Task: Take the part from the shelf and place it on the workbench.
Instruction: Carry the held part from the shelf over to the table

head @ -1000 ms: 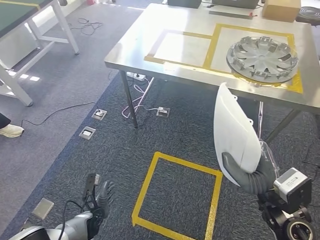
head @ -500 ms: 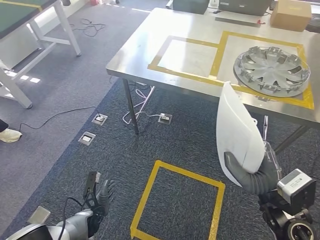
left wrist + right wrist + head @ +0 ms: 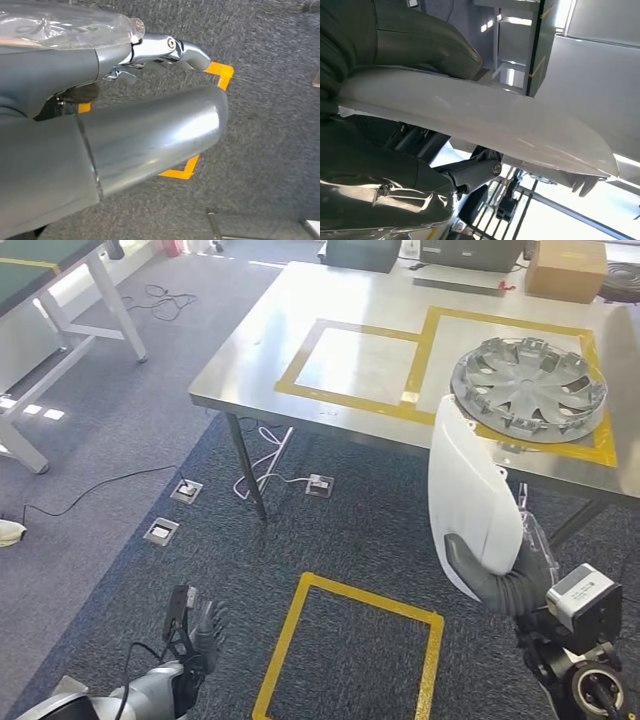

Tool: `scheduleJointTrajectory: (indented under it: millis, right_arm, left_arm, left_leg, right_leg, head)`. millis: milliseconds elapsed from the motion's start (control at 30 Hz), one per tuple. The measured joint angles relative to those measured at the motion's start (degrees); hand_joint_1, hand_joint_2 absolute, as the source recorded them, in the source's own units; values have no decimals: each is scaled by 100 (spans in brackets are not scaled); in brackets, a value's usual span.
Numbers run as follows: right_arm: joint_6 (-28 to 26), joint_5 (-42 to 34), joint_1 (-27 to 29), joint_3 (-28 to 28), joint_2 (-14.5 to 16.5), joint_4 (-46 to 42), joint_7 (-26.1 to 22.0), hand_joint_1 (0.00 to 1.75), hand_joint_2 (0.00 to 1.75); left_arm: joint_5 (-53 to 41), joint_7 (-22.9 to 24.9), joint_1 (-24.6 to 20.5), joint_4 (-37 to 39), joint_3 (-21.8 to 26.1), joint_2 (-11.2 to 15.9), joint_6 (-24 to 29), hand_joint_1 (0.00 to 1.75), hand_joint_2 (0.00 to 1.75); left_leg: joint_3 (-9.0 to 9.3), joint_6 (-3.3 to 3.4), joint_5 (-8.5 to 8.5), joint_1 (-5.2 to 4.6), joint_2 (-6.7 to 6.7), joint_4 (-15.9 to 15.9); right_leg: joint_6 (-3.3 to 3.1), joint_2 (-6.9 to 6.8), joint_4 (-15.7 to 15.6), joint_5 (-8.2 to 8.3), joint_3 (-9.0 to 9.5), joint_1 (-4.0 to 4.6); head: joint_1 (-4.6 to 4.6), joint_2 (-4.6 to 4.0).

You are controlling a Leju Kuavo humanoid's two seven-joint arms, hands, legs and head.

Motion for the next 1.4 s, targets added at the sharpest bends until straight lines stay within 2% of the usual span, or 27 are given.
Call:
scheduleJointTrajectory:
  millis: [100,167,267,300,333,367,400,433,467,533,600,667,700,800,833,867,900,967,1000,1033,1133,1167,1233,1300,1333,1367,1400]
  right_arm:
    - [-15,-5,-23,5,0,12,-7,175,175]
    - [-21,-7,-32,6,-1,18,-10,175,175]
    - [-28,-9,-40,8,-1,23,-11,175,175]
    - [-30,-10,-34,10,-1,27,-11,175,175]
    - [-30,-10,-29,13,-1,34,-10,175,175]
    - [-30,-10,-25,15,-1,40,-10,175,175]
    - [-30,-10,-23,15,-1,45,-9,175,175]
    - [-30,-9,-25,13,-1,49,-9,175,175]
    - [-31,-9,-29,11,-1,51,-10,175,175]
    - [-34,-10,-41,9,-2,54,-11,175,175]
    - [-37,-11,-48,11,-1,53,-11,175,175]
    - [-38,-11,-53,9,-1,53,-12,175,175]
    - [-38,-11,-58,8,-1,53,-14,175,175]
    - [-35,-11,-59,13,0,56,-14,175,175]
    - [-36,-11,-53,15,0,60,-14,175,175]
    - [-36,-10,-49,16,0,63,-14,175,175]
    - [-39,-8,-47,16,0,66,-14,175,175]
    - [-39,-2,-53,17,0,69,-14,175,175]
    - [-40,2,-58,18,0,72,-15,175,175]
    - [-41,4,-64,20,0,75,-13,175,175]
    - [-45,10,-80,22,0,78,-8,175,175]
    - [-46,11,-86,21,0,78,-11,175,175]
    - [-49,13,-92,21,0,78,-14,175,175]
    - [-51,13,-82,25,0,79,-15,175,175]
    - [-52,13,-71,28,0,80,-14,175,175]
    - [-52,13,-64,31,0,81,-13,175,175]
    - [-53,13,-59,32,0,81,-12,175,175]
  left_arm:
    - [-10,15,-11,0,-2,2,-7,0,0]
    - [-16,18,-26,0,-3,-1,-10,0,0]
    - [-18,22,-46,0,-4,3,-13,0,0]
    - [-19,25,-44,0,-5,4,-13,0,0]
    - [-19,27,-40,0,-5,5,-13,0,0]
    - [-19,29,-37,0,-6,5,-13,0,0]
    - [-19,30,-36,0,-6,4,-14,0,0]
    - [-18,31,-35,0,-6,-1,-16,0,0]
    - [-17,32,-37,0,-6,-8,-18,0,0]
    - [-17,35,-41,0,-6,-18,-21,0,0]
    - [-18,38,-42,0,-7,-19,-22,0,0]
    - [-18,38,-47,0,-8,-22,-26,0,0]
    - [-19,38,-56,0,-8,-21,-28,0,0]
    - [-15,40,-51,0,-8,-14,-28,0,0]
    - [-14,42,-36,0,-8,-11,-28,0,0]
    - [-13,43,-22,0,-8,-9,-28,0,0]
    - [-13,44,-16,0,-8,-7,-28,0,0]
    - [-11,45,-14,0,-9,-4,-28,0,0]
    - [-10,48,-18,0,-10,-2,-28,0,0]
    - [-8,51,-21,0,-11,1,-28,0,0]
    - [4,53,-23,0,-15,4,-29,0,0]
    - [7,51,-22,0,-15,4,-29,0,0]
    - [7,49,-28,1,-16,8,-30,0,0]
    - [7,48,-30,1,-17,13,-30,0,0]
    - [8,47,-27,1,-17,14,-30,0,0]
    - [9,48,-24,0,-17,14,-30,0,0]
    - [10,48,-23,0,-17,13,-30,0,0]
  left_leg:
    - [81,113,20,-5,-6,-141]
    - [170,172,-3,4,-11,-157]
    - [263,236,-82,-9,-11,-158]
    - [291,245,-113,-16,-12,-157]
    - [328,249,-147,-22,-16,-156]
    - [378,249,-183,-29,-22,-155]
    - [442,246,-227,-37,-28,-155]
    - [501,240,-272,-42,-32,-160]
    - [554,227,-311,-50,-33,-163]
    - [594,180,-358,-55,-26,-163]
    - [616,116,-365,-62,-18,-136]
    - [567,60,-410,-55,-15,64]
    - [433,35,-486,-44,-14,318]
    - [-311,-32,-828,1,-12,1380]
    - [-495,-55,-865,16,-11,1538]
    - [-574,-80,-792,32,-10,1485]
    - [-535,-100,-594,47,-8,1218]
    - [-283,-123,-54,67,6,400]
    - [-180,-100,74,58,17,101]
    - [-126,-60,143,43,18,-66]
    - [-37,93,65,23,-6,-130]
    - [34,132,20,29,-10,-144]
    - [201,192,-85,28,-14,-164]
    - [357,220,-214,19,-20,-166]
    - [442,223,-283,15,-27,-167]
    - [540,222,-358,12,-38,-167]
    - [646,217,-435,10,-48,-167]
  right_leg:
    - [100,8,79,-56,34,18]
    - [153,-5,343,-183,-58,4]
    - [213,-16,1375,-632,-606,-19]
    - [222,-17,1678,-737,-806,-24]
    - [223,-17,1809,-744,-929,-27]
    - [210,-18,1701,-609,-942,-27]
    - [183,-18,1414,-369,-873,-21]
    - [142,-23,983,-69,-737,-5]
    - [99,-31,585,131,-602,18]
    - [23,-42,120,259,-424,63]
    - [-34,-37,5,230,-334,69]
    - [-88,-33,-68,234,-199,37]
    - [-112,-32,-94,222,-122,20]
    - [-143,-26,-108,123,-27,14]
    - [-135,-20,-107,78,12,10]
    - [-121,-12,-104,25,68,3]
    - [-99,-7,-99,-37,141,-8]
    - [-42,-10,-83,-178,282,-21]
    - [-7,-8,-78,-240,321,-20]
    - [30,-9,-80,-291,330,-17]
    - [126,-11,58,-320,339,-23]
    - [146,-15,263,-311,274,-30]
    - [184,-24,962,-393,-125,-47]
    - [216,-24,1684,-695,-660,-51]
    - [223,-25,1855,-863,-868,-53]
    - [222,-25,1851,-960,-1000,-53]
    - [212,-25,1680,-915,-1051,-51]
  head:
    - [6,0]
    - [30,0]
    - [64,0]
    - [66,0]
    - [67,0]
    - [72,0]
    - [77,0]
    - [84,0]
    - [88,0]
    - [96,0]
    - [95,0]
    - [87,0]
    - [79,0]
    - [55,0]
    - [50,0]
    - [44,0]
    - [39,0]
    - [37,0]
    - [37,0]
    - [41,0]
    - [51,0]
    - [56,0]
    - [80,0]
    - [98,0]
    - [100,0]
    - [101,0]
    - [106,0]
